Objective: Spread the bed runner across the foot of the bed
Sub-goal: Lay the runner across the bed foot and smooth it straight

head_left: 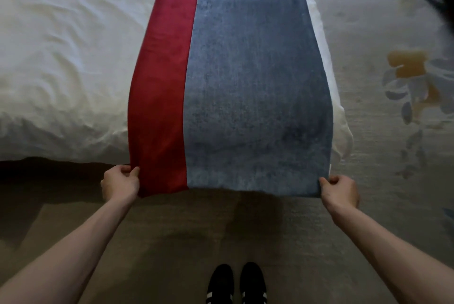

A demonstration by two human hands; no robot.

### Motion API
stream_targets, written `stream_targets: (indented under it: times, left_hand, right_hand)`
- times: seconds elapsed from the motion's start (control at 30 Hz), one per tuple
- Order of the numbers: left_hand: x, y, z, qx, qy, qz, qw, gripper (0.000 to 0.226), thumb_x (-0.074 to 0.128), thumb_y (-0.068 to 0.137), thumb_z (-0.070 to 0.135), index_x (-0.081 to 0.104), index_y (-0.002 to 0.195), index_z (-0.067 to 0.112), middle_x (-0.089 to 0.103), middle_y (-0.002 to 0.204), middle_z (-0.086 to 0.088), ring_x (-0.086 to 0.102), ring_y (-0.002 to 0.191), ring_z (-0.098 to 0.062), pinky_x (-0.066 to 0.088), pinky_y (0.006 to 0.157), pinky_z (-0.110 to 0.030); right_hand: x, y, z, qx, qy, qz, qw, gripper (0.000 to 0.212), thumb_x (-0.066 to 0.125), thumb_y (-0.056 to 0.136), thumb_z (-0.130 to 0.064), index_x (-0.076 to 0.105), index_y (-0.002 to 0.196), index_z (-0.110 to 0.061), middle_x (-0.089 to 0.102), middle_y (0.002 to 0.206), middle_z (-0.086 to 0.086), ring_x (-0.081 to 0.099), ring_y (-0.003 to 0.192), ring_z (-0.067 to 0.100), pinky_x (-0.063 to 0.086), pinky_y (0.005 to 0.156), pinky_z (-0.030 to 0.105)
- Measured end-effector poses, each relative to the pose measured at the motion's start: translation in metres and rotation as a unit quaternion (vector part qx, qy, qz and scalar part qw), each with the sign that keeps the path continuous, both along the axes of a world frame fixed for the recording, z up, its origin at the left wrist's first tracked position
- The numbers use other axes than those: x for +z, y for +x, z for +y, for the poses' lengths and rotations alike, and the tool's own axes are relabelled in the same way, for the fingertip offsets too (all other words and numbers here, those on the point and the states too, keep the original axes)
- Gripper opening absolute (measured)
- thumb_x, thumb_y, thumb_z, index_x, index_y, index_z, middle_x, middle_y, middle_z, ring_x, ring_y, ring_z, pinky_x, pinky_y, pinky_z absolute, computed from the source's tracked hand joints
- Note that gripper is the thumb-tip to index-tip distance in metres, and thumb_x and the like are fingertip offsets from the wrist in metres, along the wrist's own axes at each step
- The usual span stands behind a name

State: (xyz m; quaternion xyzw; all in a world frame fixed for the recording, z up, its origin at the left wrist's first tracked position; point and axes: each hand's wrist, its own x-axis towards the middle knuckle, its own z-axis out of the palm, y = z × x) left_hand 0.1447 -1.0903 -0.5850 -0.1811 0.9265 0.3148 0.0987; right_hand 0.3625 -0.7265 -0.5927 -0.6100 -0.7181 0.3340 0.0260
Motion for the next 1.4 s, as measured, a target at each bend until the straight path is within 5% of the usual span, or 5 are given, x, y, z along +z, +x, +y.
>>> stream_targets:
  times: [0.27,0.47,0.6,0.8,1.4]
  left_hand:
    - [0.018,-0.038,0.024,-0.026,0.073,-0.006,0.997,0.042,0.066,0.087,0.020,0.055,0.122,0.000,0.062,0.118,-0.021,0.059,0.109,-0.033,0.043,0.083,-0.034]
    - [0.019,-0.051,0.023,-0.004,0.054,0.015,0.998,0.029,0.059,0.092,0.023,0.062,0.110,0.001,0.065,0.109,-0.018,0.060,0.081,-0.022,0.041,0.076,-0.031]
    - [0.016,-0.052,0.017,-0.029,0.022,0.015,0.999,0.024,0.057,0.093,0.022,0.065,0.104,0.002,0.065,0.107,-0.018,0.059,0.099,-0.033,0.043,0.086,-0.039]
    - [0.013,-0.048,0.007,-0.033,0.004,0.010,0.999,0.019,0.058,0.092,0.023,0.066,0.099,0.008,0.065,0.104,-0.015,0.056,0.104,-0.036,0.040,0.098,-0.054]
    - [0.002,-0.030,0.001,-0.025,0.001,-0.011,1.000,0.009,0.059,0.091,0.027,0.061,0.082,0.023,0.061,0.089,-0.003,0.056,0.100,-0.032,0.041,0.097,-0.054]
  right_hand:
    - [0.020,-0.034,0.012,0.030,-0.019,0.116,0.993,0.048,0.067,0.086,-0.024,0.050,0.129,-0.012,0.061,0.124,0.011,0.057,0.112,0.029,0.046,0.098,0.045]
    - [0.030,-0.052,0.035,0.024,0.032,0.083,0.996,0.017,0.065,0.086,-0.029,0.065,0.093,-0.014,0.070,0.095,0.011,0.064,0.091,0.032,0.049,0.080,0.038]
    - [0.024,-0.051,0.041,0.018,0.022,0.049,0.998,0.024,0.062,0.089,-0.026,0.063,0.067,-0.016,0.069,0.080,0.012,0.063,0.081,0.031,0.049,0.071,0.038]
    - [0.020,-0.043,0.044,0.034,0.038,0.024,0.998,0.023,0.061,0.088,-0.024,0.063,0.067,-0.015,0.065,0.073,0.010,0.061,0.077,0.030,0.043,0.066,0.033]
    - [0.003,-0.025,0.033,0.030,0.077,0.003,0.997,0.027,0.061,0.087,-0.022,0.057,0.061,-0.015,0.059,0.067,0.008,0.057,0.071,0.029,0.039,0.063,0.031]
